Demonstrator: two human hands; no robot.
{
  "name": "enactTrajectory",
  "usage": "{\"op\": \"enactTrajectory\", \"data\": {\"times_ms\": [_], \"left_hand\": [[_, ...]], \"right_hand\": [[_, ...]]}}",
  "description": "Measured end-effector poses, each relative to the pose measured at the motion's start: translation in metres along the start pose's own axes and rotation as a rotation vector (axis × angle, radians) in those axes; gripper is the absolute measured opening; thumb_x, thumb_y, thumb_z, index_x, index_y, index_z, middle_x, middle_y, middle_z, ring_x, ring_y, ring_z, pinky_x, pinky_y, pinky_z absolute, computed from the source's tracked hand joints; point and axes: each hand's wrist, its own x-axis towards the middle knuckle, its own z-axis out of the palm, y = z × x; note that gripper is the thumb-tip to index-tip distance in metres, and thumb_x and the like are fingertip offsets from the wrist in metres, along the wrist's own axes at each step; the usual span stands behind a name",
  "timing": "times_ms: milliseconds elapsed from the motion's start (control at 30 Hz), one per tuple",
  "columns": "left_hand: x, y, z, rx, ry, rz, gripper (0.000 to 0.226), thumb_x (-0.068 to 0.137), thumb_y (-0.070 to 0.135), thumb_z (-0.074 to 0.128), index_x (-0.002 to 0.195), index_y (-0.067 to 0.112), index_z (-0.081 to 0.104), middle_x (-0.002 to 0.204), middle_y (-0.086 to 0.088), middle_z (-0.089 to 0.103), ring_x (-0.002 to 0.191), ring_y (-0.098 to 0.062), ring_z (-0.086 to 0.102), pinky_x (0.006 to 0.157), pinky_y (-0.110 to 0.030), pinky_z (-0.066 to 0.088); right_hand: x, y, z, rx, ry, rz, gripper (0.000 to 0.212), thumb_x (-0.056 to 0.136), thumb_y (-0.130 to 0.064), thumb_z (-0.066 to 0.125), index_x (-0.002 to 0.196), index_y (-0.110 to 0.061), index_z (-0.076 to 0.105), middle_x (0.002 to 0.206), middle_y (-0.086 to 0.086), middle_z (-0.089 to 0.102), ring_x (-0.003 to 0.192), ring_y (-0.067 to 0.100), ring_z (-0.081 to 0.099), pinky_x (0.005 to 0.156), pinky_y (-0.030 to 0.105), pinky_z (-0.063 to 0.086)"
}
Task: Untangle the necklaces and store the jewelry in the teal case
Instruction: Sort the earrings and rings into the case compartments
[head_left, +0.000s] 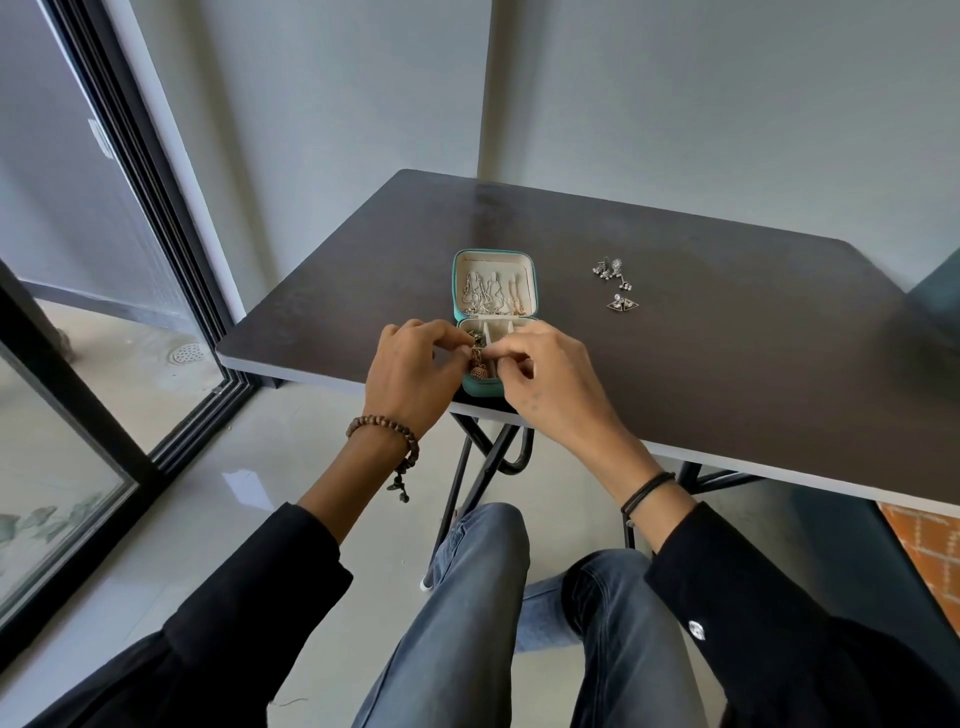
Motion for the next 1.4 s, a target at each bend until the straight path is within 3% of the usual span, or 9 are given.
{"op": "enactTrajectory", "data": {"times_ms": [167,333,467,600,667,833,900,1100,1400], "left_hand": [[0.002,0.006,-0.001,0.004,0.056,0.015,0.017,0.096,0.025,0.06,0.107,0.021,0.073,0.11,0.002,0.066,0.104,-0.014,0.044,0.066,-0.016,0.034],[0.011,0.02,0.003,0.004,0.05,0.067,0.016,0.095,0.026,0.062,0.106,0.022,0.073,0.113,0.001,0.066,0.107,-0.015,0.047,0.074,-0.024,0.043],[0.021,0.042,0.013,-0.05,0.013,0.11,0.014,0.093,0.022,0.063,0.102,0.022,0.074,0.107,0.006,0.067,0.105,-0.018,0.057,0.082,-0.033,0.054],[0.03,0.079,0.026,-0.138,-0.069,0.138,0.018,0.095,0.015,0.06,0.107,0.014,0.074,0.103,0.001,0.072,0.093,-0.01,0.065,0.078,-0.013,0.05],[0.036,0.095,0.038,-0.139,-0.114,0.103,0.02,0.094,0.012,0.059,0.106,0.011,0.075,0.102,-0.004,0.074,0.094,-0.014,0.067,0.083,-0.02,0.052],[0.058,0.13,0.08,-0.141,-0.309,-0.068,0.019,0.088,0.01,0.059,0.096,0.001,0.074,0.092,-0.013,0.069,0.091,-0.022,0.064,0.07,-0.026,0.044],[0.067,0.139,0.101,-0.155,-0.339,-0.144,0.023,0.09,0.011,0.058,0.106,0.0,0.071,0.106,-0.013,0.068,0.102,-0.024,0.063,0.074,-0.024,0.041],[0.077,0.14,0.148,-0.114,-0.232,-0.24,0.03,0.096,0.015,0.054,0.121,-0.001,0.057,0.135,-0.021,0.048,0.13,-0.036,0.04,0.102,-0.039,0.038],[0.11,0.128,0.181,-0.093,-0.125,-0.19,0.027,0.101,0.016,0.05,0.124,0.012,0.064,0.133,-0.012,0.052,0.129,-0.029,0.04,0.099,-0.033,0.038]], "right_hand": [[0.0,0.0,-0.002,0.095,0.1,0.029,0.022,0.092,-0.004,0.062,0.103,-0.012,0.079,0.111,0.002,0.07,0.087,0.01,0.069,0.079,0.009,0.053],[0.001,0.006,-0.016,0.144,0.164,0.059,0.021,0.093,-0.006,0.063,0.1,-0.017,0.079,0.103,-0.005,0.072,0.088,0.006,0.07,0.082,0.017,0.056],[0.003,0.02,-0.036,0.143,0.178,0.093,0.019,0.093,-0.008,0.064,0.101,-0.019,0.078,0.101,-0.008,0.073,0.087,0.0,0.069,0.077,0.008,0.052],[0.007,0.044,-0.056,0.11,0.201,0.164,0.016,0.094,-0.012,0.066,0.101,-0.02,0.078,0.096,-0.01,0.074,0.088,-0.001,0.068,0.073,0.001,0.046],[0.01,0.06,-0.065,0.091,0.206,0.204,0.014,0.093,-0.014,0.068,0.101,-0.02,0.078,0.095,-0.009,0.075,0.088,0.002,0.069,0.072,0.001,0.045],[0.025,0.102,-0.084,0.01,0.227,0.325,0.013,0.091,-0.013,0.07,0.1,-0.017,0.078,0.095,-0.003,0.076,0.091,0.012,0.07,0.078,0.015,0.043],[0.033,0.12,-0.085,-0.053,0.231,0.358,0.012,0.09,-0.012,0.069,0.099,-0.015,0.077,0.095,0.002,0.074,0.092,0.018,0.069,0.078,0.019,0.042],[0.06,0.157,-0.073,-0.143,0.149,0.381,0.031,0.091,-0.025,0.068,0.118,-0.009,0.067,0.115,0.012,0.063,0.112,0.032,0.061,0.096,0.037,0.05],[0.08,0.167,-0.062,-0.082,0.263,0.353,0.025,0.096,-0.032,0.066,0.108,-0.011,0.072,0.108,0.01,0.059,0.103,0.03,0.062,0.091,0.042,0.052]]}}
